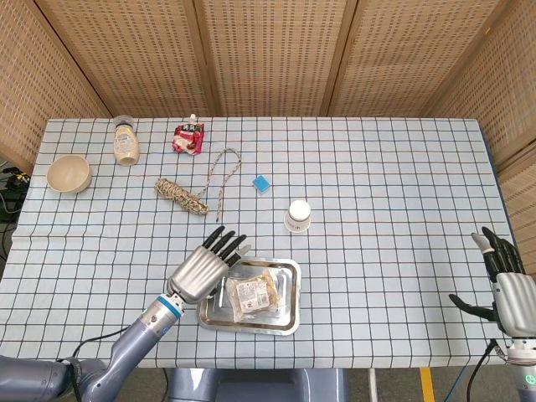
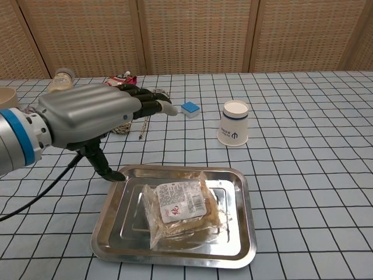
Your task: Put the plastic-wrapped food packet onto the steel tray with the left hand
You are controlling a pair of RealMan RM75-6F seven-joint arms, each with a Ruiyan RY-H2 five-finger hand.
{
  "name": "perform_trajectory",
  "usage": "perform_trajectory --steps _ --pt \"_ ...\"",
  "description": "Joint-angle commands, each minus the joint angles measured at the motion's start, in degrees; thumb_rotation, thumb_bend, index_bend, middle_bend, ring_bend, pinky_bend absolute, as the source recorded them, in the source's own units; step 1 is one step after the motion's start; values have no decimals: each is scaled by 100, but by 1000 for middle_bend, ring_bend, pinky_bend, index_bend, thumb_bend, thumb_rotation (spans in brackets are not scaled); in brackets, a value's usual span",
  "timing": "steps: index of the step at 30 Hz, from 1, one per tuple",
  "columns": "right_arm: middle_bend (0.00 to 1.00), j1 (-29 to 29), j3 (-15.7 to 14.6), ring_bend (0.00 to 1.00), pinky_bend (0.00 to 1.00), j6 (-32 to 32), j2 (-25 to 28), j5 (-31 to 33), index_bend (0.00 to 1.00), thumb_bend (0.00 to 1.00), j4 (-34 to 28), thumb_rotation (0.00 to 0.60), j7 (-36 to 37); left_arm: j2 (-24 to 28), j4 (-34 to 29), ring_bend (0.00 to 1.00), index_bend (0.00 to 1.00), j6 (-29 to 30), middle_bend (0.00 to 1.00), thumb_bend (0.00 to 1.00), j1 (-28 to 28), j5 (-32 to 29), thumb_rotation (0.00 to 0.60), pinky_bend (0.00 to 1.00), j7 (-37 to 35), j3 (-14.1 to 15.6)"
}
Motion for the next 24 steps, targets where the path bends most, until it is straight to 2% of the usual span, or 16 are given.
perform_trajectory --steps 1,6,10,14,20,24 --pt "0 1 -9 0 0 -13 0 -4 22 45 -2 600 -33 345 -73 0 0 353 0 49 280 291 600 0 -242 139" --pt "0 13 -25 0 0 -67 -14 9 22 46 6 600 -96 794 -24 0 0 1261 0 49 933 862 600 0 -470 490" --pt "0 25 -49 0 0 -109 -29 -3 22 46 1 600 -167 998 79 0 0 1813 0 49 1422 1018 600 0 -823 689" --pt "0 50 -91 0 0 -120 -66 -108 22 46 -54 600 -358 1267 445 0 0 2689 0 49 2347 1037 600 0 -1563 1033" --pt "0 82 -126 0 0 -173 -119 -152 22 45 -90 600 -524 1285 980 0 0 2927 0 44 2914 1037 600 0 -2381 1129" --pt "0 92 -159 0 0 -183 -161 -200 22 46 -73 600 -611 1346 1185 0 0 2985 0 44 3075 1143 600 0 -2618 1011"
